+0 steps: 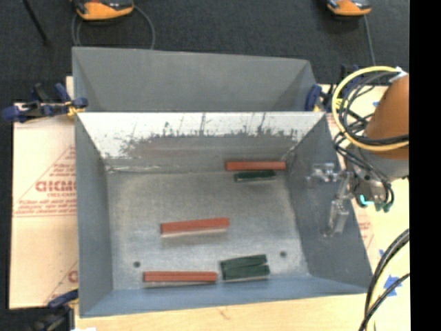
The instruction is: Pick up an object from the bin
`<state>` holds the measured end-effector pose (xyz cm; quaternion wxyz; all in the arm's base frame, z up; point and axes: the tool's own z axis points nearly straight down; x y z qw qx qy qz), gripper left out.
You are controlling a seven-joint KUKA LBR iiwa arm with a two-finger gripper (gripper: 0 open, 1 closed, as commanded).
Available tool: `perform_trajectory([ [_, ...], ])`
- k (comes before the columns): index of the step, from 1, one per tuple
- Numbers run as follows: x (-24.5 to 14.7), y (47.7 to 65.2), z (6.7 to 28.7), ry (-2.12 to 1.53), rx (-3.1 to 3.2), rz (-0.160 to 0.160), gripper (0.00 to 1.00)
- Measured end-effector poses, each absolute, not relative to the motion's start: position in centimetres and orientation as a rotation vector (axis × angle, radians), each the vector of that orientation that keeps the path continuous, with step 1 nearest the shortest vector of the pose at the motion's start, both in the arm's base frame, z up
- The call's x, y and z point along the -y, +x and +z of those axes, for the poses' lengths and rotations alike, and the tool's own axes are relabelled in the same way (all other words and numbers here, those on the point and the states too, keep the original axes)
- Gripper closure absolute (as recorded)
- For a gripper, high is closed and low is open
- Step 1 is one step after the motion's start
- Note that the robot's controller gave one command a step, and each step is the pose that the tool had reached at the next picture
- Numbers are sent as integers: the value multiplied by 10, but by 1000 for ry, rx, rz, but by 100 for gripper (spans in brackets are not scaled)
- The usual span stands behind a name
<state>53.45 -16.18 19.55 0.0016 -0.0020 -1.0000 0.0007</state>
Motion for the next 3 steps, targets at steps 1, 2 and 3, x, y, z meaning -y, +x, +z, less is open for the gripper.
perform_trajectory([
  [1, 88, 502, 67, 179, 3135, -1, 0],
  [2, 4, 509, 72, 256, 3136, -5, 0],
  [3, 10, 509, 72, 251, 3135, 1, 100],
])
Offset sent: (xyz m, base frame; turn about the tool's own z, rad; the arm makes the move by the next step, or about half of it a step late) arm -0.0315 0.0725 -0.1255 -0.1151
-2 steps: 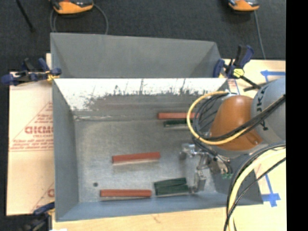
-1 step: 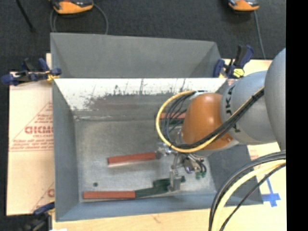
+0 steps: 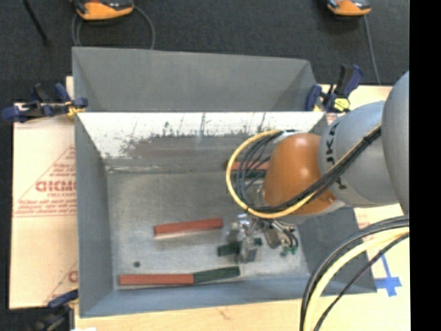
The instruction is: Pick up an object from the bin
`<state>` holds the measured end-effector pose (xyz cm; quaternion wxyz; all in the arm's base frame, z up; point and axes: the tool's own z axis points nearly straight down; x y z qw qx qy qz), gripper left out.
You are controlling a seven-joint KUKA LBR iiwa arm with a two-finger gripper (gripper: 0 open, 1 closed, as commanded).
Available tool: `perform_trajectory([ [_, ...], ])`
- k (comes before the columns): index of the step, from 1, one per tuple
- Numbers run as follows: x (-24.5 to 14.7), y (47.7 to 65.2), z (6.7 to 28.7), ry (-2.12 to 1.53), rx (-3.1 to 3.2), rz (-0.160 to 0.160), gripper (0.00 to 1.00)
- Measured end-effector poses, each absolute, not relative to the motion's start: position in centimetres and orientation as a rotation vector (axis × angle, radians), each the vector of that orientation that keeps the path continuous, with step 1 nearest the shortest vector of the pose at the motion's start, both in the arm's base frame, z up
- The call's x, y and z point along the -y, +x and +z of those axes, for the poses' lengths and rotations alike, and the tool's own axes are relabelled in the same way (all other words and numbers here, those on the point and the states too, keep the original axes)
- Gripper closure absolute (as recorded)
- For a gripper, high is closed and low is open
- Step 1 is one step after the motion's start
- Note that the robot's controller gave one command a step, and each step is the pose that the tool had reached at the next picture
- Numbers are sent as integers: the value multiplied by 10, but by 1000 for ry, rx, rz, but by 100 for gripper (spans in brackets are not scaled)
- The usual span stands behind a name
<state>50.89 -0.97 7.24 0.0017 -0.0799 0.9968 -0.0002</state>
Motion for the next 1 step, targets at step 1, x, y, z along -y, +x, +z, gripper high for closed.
perform_trajectory([
  [1, -5, 524, 253, -152, -3126, 1, 100],
])
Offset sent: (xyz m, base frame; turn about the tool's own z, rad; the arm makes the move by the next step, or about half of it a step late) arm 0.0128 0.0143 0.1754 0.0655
